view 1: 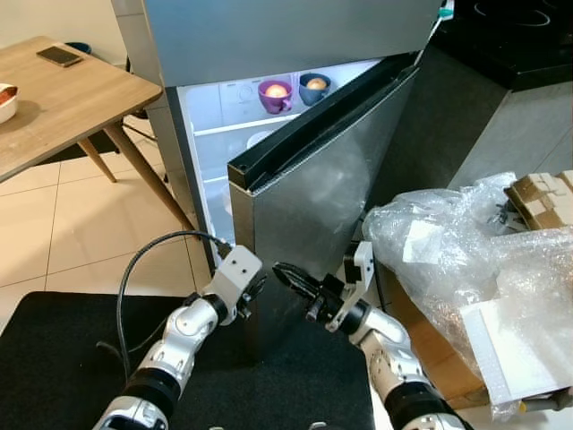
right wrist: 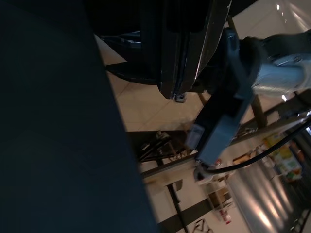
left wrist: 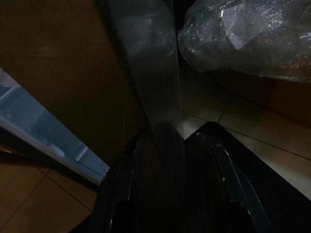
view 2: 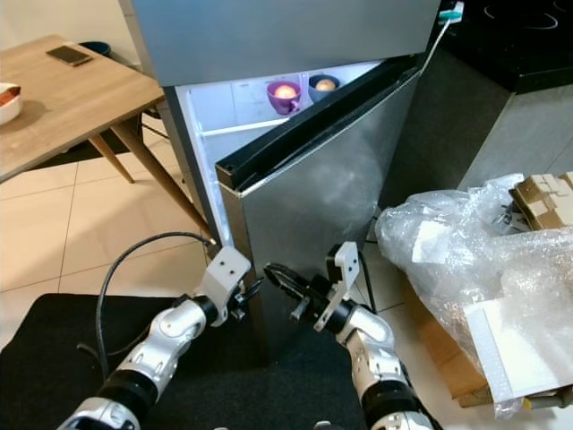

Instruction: Restocking fridge

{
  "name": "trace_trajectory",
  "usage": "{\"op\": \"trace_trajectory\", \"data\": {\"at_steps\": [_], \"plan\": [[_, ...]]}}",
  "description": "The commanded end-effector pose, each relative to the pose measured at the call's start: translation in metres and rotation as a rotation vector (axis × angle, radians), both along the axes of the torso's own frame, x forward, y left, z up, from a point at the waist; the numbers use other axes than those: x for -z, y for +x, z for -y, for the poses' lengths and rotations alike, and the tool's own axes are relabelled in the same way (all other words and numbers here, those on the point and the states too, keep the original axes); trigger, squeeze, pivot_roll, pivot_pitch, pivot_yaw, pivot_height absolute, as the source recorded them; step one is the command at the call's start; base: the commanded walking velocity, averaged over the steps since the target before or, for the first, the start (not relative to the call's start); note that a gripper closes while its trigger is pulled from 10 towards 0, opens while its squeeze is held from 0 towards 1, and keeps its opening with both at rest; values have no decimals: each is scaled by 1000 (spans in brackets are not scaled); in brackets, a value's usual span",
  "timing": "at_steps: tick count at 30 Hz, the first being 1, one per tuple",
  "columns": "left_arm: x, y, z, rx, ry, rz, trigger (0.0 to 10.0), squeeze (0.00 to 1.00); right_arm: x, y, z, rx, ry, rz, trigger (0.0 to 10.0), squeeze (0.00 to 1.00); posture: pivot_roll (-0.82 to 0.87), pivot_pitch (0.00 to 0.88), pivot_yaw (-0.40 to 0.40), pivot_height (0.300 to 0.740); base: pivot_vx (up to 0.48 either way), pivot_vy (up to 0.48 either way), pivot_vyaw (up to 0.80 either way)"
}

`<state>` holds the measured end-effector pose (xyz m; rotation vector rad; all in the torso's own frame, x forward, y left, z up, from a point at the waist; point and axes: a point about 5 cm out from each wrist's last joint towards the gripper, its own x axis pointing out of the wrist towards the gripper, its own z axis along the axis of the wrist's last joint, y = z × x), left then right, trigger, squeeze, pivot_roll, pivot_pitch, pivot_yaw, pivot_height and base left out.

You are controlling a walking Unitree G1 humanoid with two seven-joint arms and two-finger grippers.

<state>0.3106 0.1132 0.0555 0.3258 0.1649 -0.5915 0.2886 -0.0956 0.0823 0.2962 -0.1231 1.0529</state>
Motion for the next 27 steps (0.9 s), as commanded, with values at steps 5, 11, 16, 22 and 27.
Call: {"op": "trace_trajectory", "data": {"at_steps": [5,11,16,22,27], "plan": [[1,4,2,2,38,13,10000,0,-1,-4,5,-7,3,12,10000,0,-127,144,-16,738,0,0,0],[-6,15,-19,-112,87,75,10000,0,-5,-7,7,-19,13,10,10000,0,-124,141,-15,738,0,0,0],[-21,26,-56,-301,133,186,10000,0,-4,-8,5,-28,12,8,10000,0,-120,139,-16,738,0,0,0],[-39,31,-106,-542,190,272,10000,0,-5,-8,4,-32,11,12,10000,0,-120,137,-19,738,0,0,0],[-65,25,-183,-850,334,344,10000,0,-6,-8,5,-35,1,9,10000,0,-121,134,-23,738,0,0,0]]}}
